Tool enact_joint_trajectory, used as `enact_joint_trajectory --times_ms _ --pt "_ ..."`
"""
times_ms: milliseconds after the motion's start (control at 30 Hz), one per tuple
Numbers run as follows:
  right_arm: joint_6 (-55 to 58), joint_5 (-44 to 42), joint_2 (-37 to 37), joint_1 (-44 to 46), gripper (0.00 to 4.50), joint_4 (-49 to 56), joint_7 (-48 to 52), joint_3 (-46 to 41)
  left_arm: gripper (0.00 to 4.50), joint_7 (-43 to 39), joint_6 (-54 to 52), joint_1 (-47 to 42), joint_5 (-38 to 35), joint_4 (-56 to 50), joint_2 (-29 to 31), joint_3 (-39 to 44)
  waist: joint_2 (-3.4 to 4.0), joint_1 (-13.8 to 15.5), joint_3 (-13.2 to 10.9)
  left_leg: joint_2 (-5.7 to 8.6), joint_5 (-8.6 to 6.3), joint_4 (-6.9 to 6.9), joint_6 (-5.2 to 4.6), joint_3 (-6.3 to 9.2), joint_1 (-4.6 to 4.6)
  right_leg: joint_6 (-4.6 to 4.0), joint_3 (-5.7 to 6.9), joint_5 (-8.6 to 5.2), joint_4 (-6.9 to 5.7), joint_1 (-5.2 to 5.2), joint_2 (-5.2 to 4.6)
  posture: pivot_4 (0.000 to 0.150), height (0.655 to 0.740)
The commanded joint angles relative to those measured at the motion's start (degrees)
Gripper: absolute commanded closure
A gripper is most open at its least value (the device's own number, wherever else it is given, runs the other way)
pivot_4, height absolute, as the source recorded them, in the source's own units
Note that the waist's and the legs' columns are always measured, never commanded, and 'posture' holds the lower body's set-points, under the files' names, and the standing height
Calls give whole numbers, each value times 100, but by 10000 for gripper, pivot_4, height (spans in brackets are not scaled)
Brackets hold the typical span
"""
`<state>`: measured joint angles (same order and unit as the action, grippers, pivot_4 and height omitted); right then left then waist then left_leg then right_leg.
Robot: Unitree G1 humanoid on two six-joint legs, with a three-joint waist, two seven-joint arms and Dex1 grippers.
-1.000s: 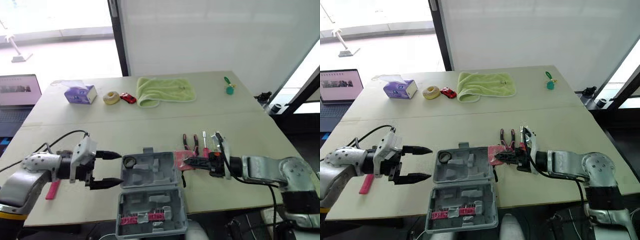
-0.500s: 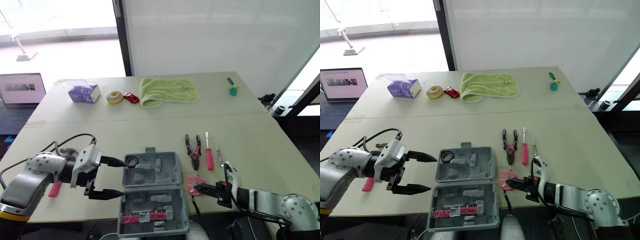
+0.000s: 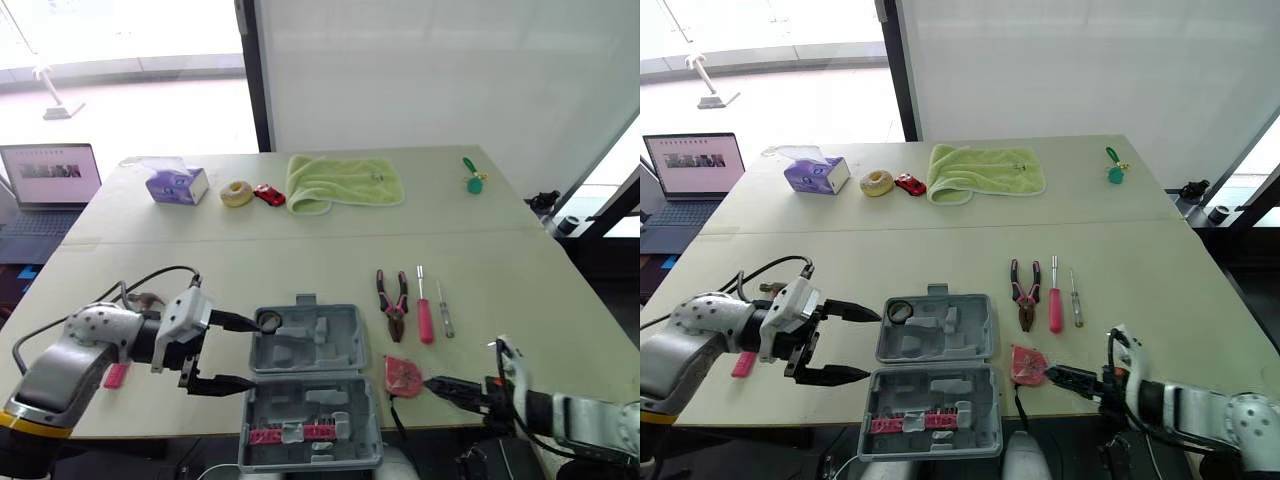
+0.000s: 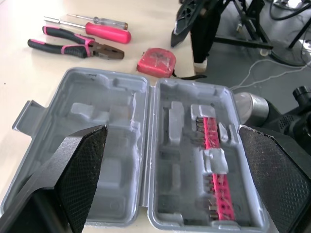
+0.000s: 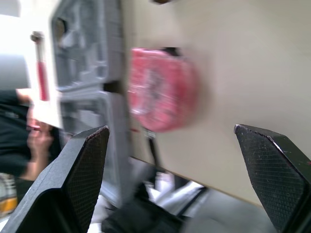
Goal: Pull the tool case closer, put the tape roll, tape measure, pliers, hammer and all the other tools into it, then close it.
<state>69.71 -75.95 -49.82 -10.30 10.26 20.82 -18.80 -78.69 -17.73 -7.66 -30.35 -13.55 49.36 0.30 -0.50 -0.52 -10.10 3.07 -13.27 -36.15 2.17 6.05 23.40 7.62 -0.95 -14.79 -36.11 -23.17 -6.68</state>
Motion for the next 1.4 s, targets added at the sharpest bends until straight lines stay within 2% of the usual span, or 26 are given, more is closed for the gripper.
enact_joint_trajectory --times_ms 33,67,133,233,300,400,800,1033,1133,1200,1400 --pt "-1194 1274 -464 -125 585 998 964 -94 0 25 186 -112 113 54 -108 -78 0 -28 0 -1 0 1 0 -4 -3 2 0 0 0 0 1 1500 7400" --pt "-2366 2297 -696 -154 585 1310 1432 172 0 27 256 -115 161 111 -144 -97 -3 -32 -1 -4 0 3 0 -3 -4 4 2 0 -1 -1 5 1500 7400" --pt "-3804 3788 -1275 59 585 1573 2253 922 0 26 380 -139 253 216 -198 -131 10 -49 -4 -8 0 6 0 -3 -4 25 4 6 -2 -4 12 1500 7400" --pt "-4844 5023 -1580 453 585 1340 2881 1815 0 51 480 -194 336 309 -253 -156 10 -39 -10 -7 0 5 1 -10 -5 29 4 7 -2 -5 11 1500 7400" --pt "-5344 5807 -1355 1008 585 1144 2996 2533 0 93 535 -131 374 312 -261 -107 0 -30 -11 -7 0 5 2 -2 -4 30 5 6 0 -3 11 1500 7400" --pt "-5751 6461 -1009 1462 585 839 3224 3170 0 148 647 71 439 250 -200 -2 -1 -22 -13 -3 0 3 2 -1 0 29 3 6 0 -4 0 1500 7400" --pt "-5907 7146 -286 1657 585 -27 3546 3585 0 392 717 793 472 -123 28 352 -4 -13 -17 4 0 1 2 15 -2 9 -1 -4 -1 -1 -10 1500 7400" --pt "-5253 7292 -4 1718 585 234 3587 3680 0 443 783 927 549 -152 98 414 -3 -16 -17 5 0 2 2 17 -3 15 -1 0 -3 -2 -9 1500 7400" --pt "-5182 7428 26 1680 8414 229 3557 3717 0 461 845 1012 570 -88 116 454 -3 -15 -17 5 0 2 2 16 -3 14 -1 -1 -3 -3 -9 1500 7400" --pt "-5068 7436 53 1681 16172 287 3533 3676 0 452 873 1025 595 -62 125 450 -4 -14 -16 5 0 1 2 14 -4 13 0 -1 -3 -1 -9 1500 7400" --pt "-4137 7102 -39 1992 16168 1078 3654 3310 0 542 957 1033 645 94 111 509 -2 -15 -17 5 0 1 2 17 -3 13 0 -1 -4 -2 -9 1500 7400"
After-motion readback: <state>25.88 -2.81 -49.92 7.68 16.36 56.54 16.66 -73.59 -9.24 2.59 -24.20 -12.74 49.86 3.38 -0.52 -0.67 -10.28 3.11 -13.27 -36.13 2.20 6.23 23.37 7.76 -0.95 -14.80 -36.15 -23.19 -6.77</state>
